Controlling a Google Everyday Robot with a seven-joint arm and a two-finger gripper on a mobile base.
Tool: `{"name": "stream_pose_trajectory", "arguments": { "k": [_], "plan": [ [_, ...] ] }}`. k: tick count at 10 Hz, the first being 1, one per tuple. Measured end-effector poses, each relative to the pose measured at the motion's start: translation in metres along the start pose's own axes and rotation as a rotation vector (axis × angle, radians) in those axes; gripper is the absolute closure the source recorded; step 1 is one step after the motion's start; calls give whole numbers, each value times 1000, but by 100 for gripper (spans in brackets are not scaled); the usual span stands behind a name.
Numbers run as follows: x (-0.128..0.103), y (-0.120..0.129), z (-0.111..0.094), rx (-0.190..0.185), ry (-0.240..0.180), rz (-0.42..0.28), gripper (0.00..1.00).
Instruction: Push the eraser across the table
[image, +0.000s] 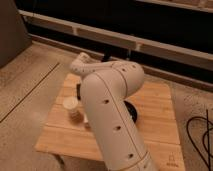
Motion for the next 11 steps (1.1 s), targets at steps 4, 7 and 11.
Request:
{"name": "stream_pose_trajectory", "arguments": {
  "k": [4, 7, 11],
  "plan": [
    [-9, -3, 7, 16, 22, -14, 35],
    [-18, 28, 1, 10, 25, -84, 35],
    [-21, 64, -3, 19, 31, -169, 35]
  ]
}}
